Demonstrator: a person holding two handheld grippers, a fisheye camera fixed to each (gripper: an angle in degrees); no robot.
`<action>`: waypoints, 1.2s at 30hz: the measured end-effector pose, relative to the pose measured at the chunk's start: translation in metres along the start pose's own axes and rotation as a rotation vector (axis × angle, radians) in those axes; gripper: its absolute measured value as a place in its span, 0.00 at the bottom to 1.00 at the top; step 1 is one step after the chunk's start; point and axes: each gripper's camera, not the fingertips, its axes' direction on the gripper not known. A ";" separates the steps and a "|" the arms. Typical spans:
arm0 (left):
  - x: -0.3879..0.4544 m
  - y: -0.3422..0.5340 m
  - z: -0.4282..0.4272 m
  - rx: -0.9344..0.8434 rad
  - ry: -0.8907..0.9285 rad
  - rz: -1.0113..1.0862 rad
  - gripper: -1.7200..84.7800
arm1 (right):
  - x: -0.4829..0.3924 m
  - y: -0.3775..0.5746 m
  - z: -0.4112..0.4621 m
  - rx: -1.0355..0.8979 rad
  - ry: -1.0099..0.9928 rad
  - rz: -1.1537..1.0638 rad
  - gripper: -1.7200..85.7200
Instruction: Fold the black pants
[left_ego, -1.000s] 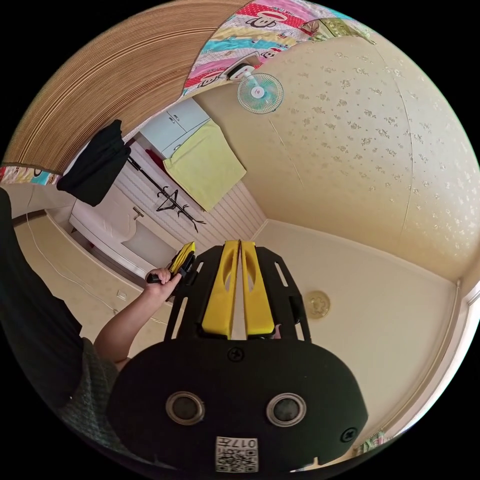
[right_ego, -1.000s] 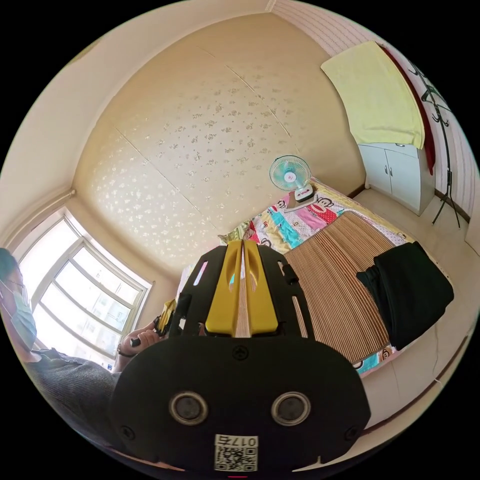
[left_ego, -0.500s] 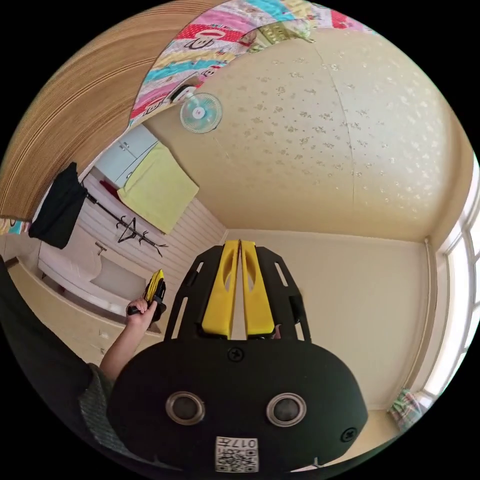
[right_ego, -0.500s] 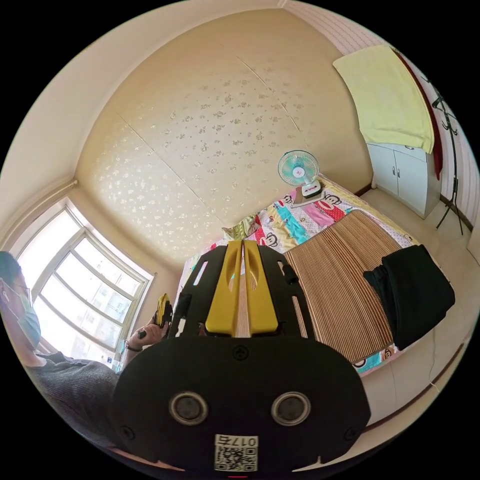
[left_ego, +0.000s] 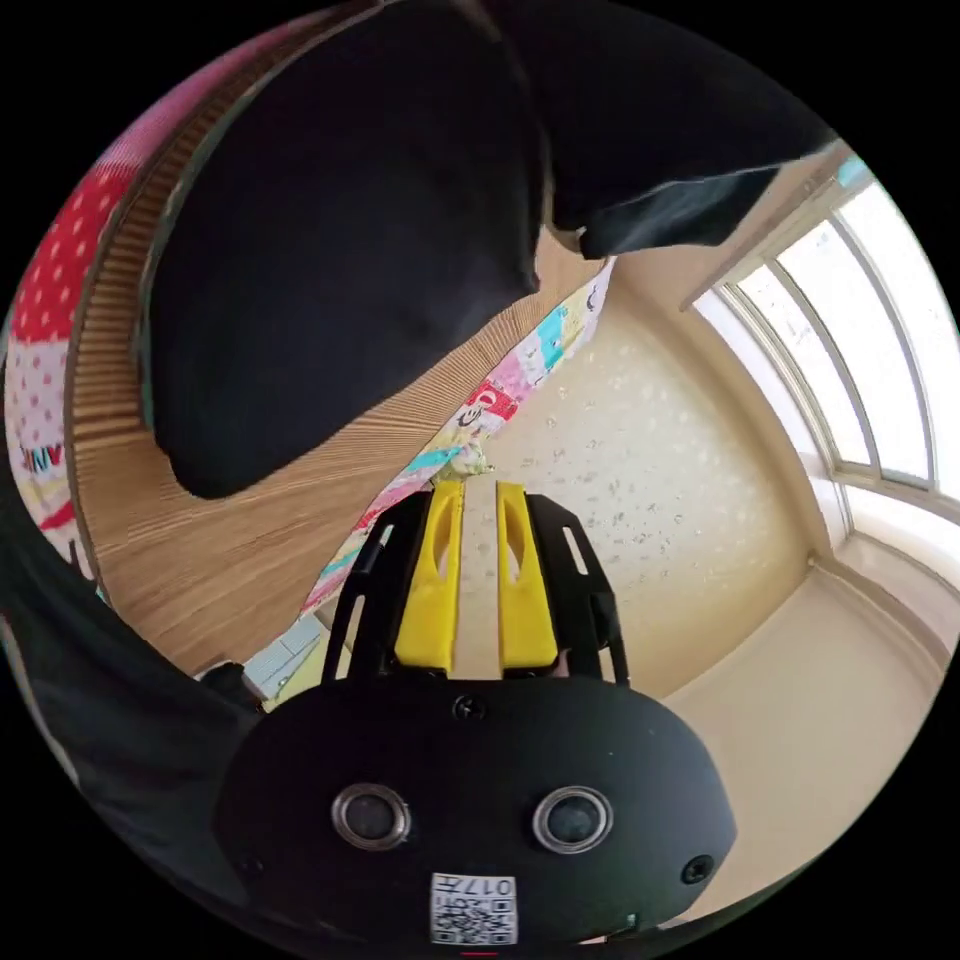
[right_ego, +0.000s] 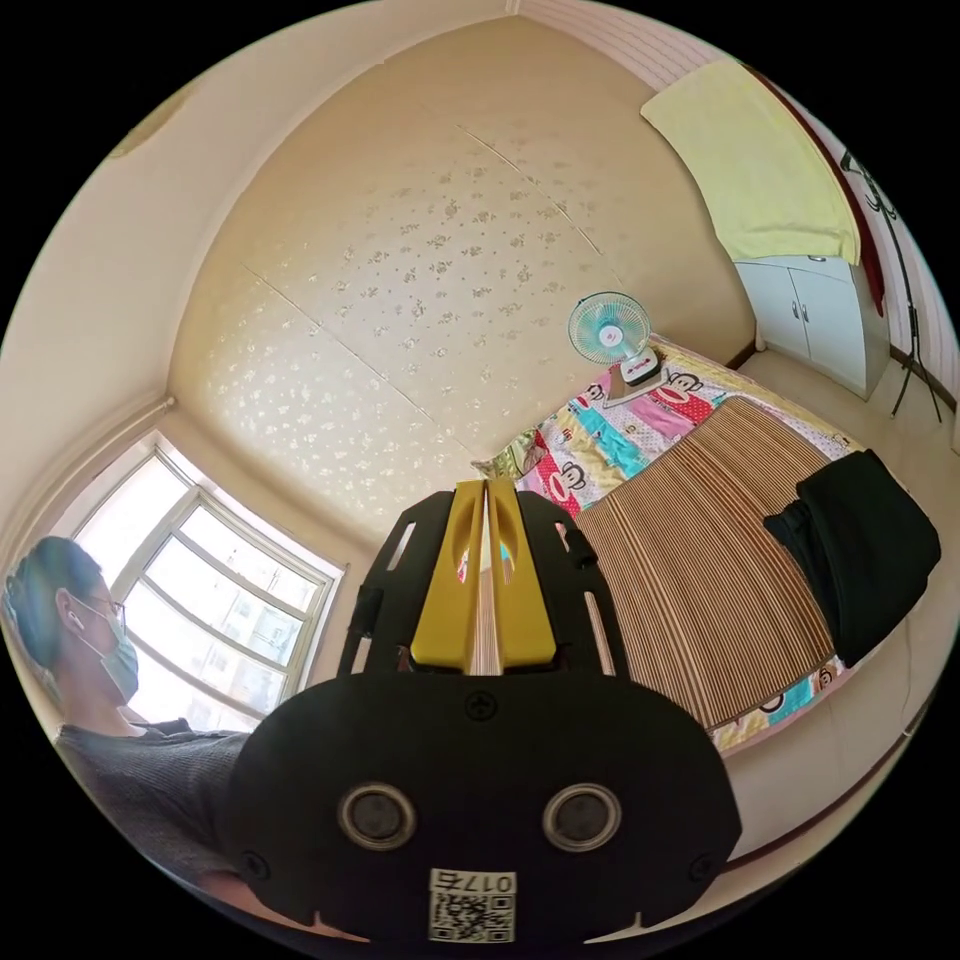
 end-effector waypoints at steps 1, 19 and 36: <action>0.028 0.002 -0.014 0.037 -0.170 0.129 0.03 | 0.001 0.002 0.003 -0.004 0.004 0.001 0.02; 0.062 0.073 0.077 0.158 -1.618 0.712 0.16 | 0.004 0.078 0.216 -0.377 0.346 -0.122 0.02; 0.027 0.226 0.078 -0.012 -1.383 1.044 0.08 | 0.045 0.148 0.292 -0.435 0.661 -0.307 0.02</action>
